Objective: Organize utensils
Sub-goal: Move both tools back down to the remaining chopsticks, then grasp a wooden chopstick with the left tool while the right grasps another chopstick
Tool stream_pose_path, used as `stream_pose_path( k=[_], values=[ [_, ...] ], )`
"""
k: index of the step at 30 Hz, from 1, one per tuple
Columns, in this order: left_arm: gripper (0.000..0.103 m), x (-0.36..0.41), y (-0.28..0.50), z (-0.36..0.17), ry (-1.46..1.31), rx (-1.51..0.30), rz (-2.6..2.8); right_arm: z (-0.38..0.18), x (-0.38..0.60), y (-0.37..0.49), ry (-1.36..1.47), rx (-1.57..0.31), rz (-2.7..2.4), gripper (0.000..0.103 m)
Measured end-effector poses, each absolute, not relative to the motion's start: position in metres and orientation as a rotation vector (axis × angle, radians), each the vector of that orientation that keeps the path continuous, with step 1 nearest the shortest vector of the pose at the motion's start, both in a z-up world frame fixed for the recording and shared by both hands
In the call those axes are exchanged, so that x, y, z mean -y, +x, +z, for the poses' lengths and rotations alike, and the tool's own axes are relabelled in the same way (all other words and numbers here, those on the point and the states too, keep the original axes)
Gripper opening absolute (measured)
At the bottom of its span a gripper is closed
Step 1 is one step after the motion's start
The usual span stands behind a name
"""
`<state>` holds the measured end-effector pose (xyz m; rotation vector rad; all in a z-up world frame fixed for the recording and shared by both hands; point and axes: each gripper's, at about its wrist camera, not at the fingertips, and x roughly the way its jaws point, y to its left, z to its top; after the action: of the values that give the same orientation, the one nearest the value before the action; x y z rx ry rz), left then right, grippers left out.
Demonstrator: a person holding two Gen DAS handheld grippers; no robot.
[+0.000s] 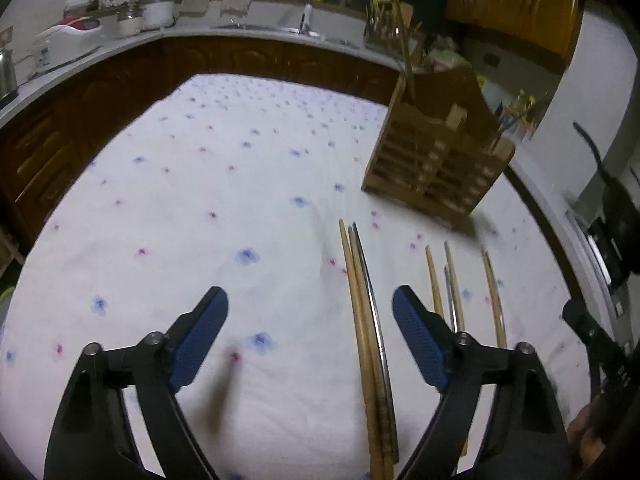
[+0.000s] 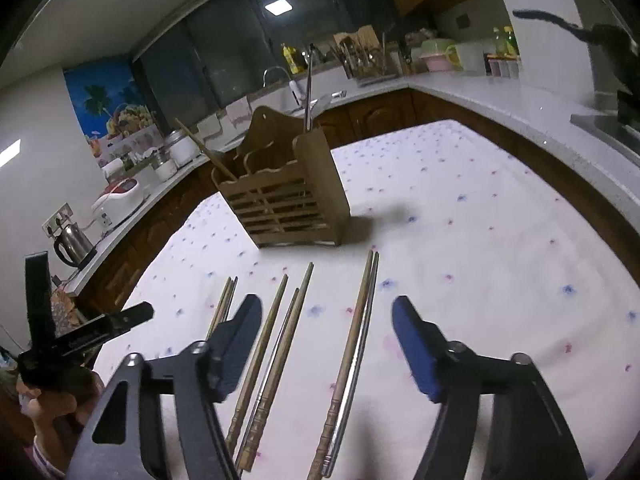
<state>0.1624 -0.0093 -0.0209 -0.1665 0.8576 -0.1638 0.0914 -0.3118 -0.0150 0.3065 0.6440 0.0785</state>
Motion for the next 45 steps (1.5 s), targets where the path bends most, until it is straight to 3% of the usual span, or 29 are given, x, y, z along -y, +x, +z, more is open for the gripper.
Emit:
stream_pose_path(
  k=[7, 14, 20, 24, 35, 38, 40, 45],
  values=[
    [0.063, 0.029, 0.186, -0.035, -0.088, -0.943, -0.160, -0.026, 0.306, 0.114, 0.279, -0.711, 0.084, 0.047],
    [0.053, 0.042, 0.214, -0.041, -0.052, -0.983, -0.175, -0.045, 0.306, 0.156, 0.278, -0.806, 0.095, 0.026],
    [0.049, 0.046, 0.237, -0.048, -0.052, -1.004, -0.190, -0.058, 0.310, 0.184, 0.270, -0.863, 0.068, 0.021],
    [0.037, 0.049, 0.248, -0.061, -0.050, -1.045, -0.203, -0.069, 0.315, 0.196, 0.277, -0.910, 0.052, 0.017],
    [0.033, 0.065, 0.259, -0.065, 0.064, -1.025, -0.212, -0.073, 0.313, 0.217, 0.229, -0.930, 0.042, 0.014],
    [0.025, 0.071, 0.255, -0.066, 0.100, -1.000, -0.217, -0.073, 0.305, 0.223, 0.176, -0.926, 0.034, 0.014],
    [0.010, 0.072, 0.255, -0.066, 0.101, -0.995, -0.227, -0.074, 0.301, 0.224, 0.140, -0.918, 0.023, 0.013],
    [0.006, 0.065, 0.253, -0.062, 0.060, -0.992, -0.237, -0.075, 0.299, 0.223, 0.116, -0.913, 0.008, 0.007]
  ],
)
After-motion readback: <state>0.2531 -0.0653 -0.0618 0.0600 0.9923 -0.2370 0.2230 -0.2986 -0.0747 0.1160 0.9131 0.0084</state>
